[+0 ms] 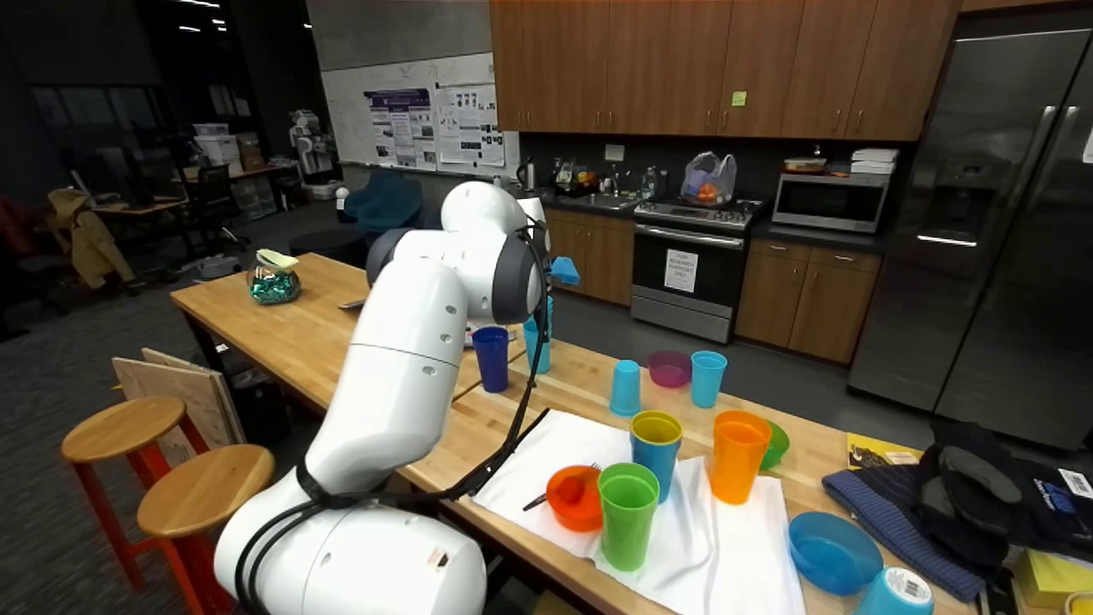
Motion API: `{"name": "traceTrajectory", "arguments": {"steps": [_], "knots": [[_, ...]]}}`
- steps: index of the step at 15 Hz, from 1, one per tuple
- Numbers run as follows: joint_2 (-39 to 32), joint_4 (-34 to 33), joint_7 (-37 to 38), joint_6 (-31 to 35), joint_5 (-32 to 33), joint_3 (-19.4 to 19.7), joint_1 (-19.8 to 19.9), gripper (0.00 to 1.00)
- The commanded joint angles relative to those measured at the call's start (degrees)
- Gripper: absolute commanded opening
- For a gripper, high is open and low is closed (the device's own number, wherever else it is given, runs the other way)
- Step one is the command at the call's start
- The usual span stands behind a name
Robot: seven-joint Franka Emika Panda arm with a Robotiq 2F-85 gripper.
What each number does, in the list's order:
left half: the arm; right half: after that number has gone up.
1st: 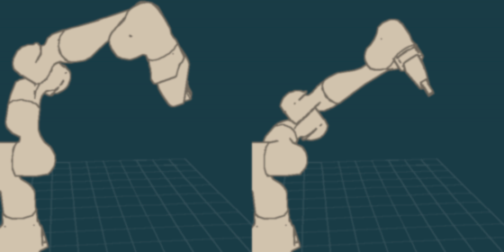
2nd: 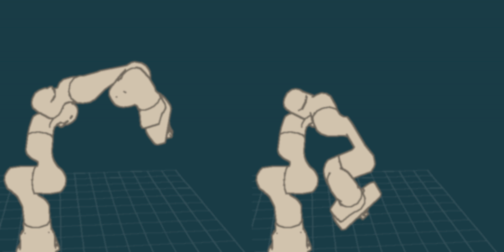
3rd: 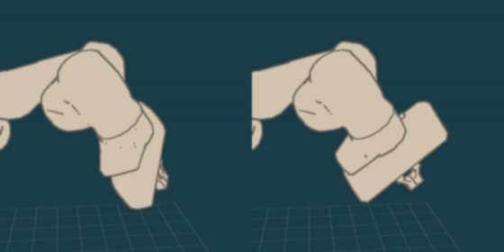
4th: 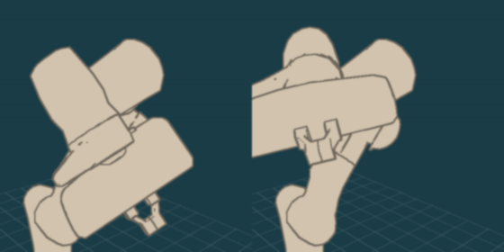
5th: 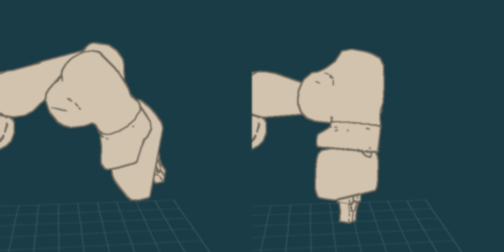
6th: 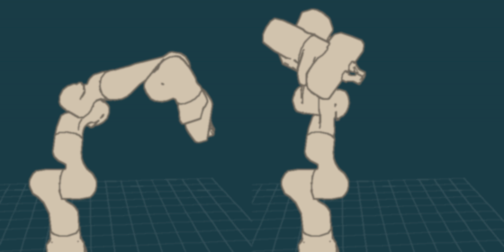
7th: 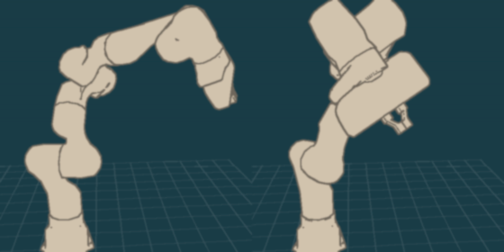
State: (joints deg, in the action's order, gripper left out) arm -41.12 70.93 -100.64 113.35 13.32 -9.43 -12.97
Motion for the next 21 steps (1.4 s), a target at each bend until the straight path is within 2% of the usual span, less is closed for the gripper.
{"name": "traceTrajectory", "arguments": {"steps": [1, 6, 7, 9, 15, 18, 21], "knots": [[-1.77, -2.46, 0.66, -0.2, 0.91, 0.01, -1.07, 1.0], [-4.13, -4.98, -0.36, -2.22, 1.41, 0.07, -2.48, 1.0], [-4.37, -4.98, -0.12, -2.72, 1.23, -0.02, -2.8, 0.75], [-4.81, -5.91, 0.06, -4.43, 1.59, 0.4, -3.21, 0.68], [-4.31, -6.51, 0.78, -5.89, 1.24, 1.09, -3.4, 0.19], [-4.09, -6.56, 0.92, -6.19, 0.81, 1.47, -3.3, 0.01], [-3.48, -6.92, 0.86, -6.28, 0.32, 1.45, -2.94, 0.02]]}}
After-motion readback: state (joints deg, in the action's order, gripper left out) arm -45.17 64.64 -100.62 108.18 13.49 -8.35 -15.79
